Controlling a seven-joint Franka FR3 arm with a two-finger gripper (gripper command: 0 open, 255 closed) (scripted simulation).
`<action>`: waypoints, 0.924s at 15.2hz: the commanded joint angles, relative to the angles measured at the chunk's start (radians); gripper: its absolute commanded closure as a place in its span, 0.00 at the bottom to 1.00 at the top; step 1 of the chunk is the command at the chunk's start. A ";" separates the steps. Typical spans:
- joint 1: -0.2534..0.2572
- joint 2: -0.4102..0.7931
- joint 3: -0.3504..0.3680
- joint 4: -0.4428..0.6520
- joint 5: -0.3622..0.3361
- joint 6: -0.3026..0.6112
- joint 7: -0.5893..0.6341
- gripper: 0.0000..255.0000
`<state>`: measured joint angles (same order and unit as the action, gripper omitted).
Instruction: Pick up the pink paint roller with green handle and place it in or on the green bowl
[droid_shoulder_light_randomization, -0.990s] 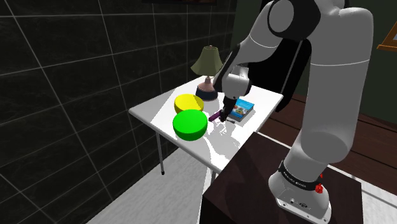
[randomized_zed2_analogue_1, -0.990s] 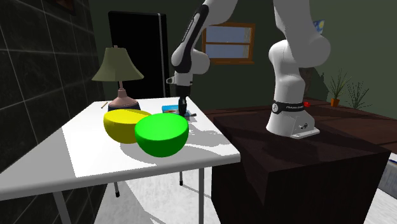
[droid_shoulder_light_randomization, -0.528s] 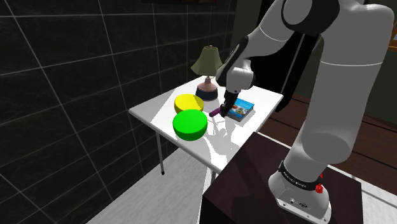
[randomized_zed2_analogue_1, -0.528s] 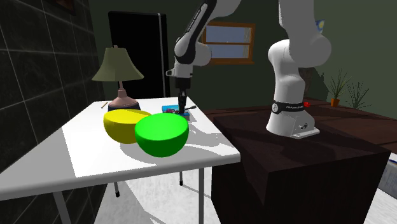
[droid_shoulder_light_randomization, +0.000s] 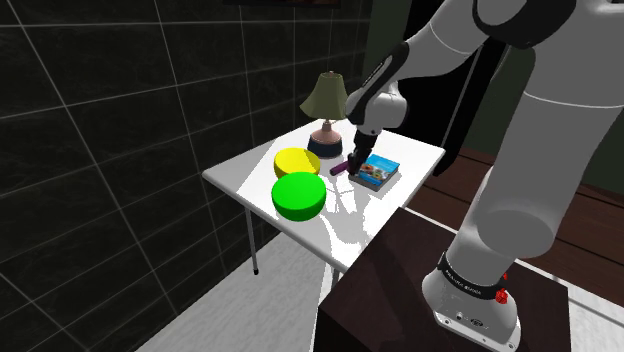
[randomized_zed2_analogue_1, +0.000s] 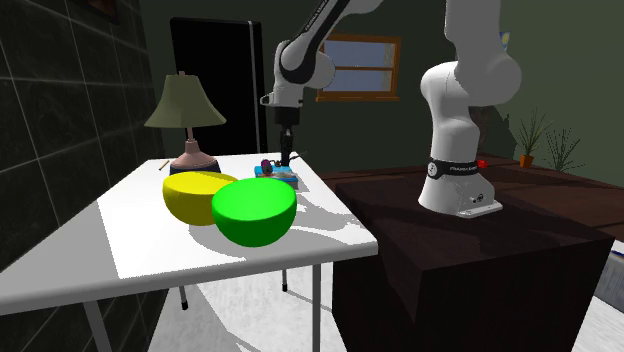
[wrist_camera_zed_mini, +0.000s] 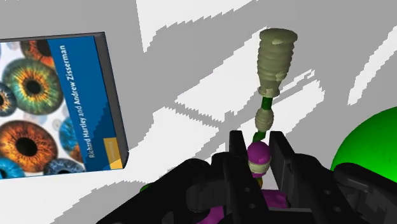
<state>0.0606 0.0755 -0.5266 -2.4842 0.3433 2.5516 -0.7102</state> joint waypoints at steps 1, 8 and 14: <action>0.003 -0.028 -0.007 0.001 -0.037 -0.021 0.030 1.00; -0.001 -0.123 -0.014 0.016 -0.147 -0.107 0.119 1.00; -0.011 -0.193 -0.007 0.040 -0.214 -0.187 0.176 1.00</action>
<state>0.0507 -0.1060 -0.5358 -2.4461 0.1395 2.3767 -0.5435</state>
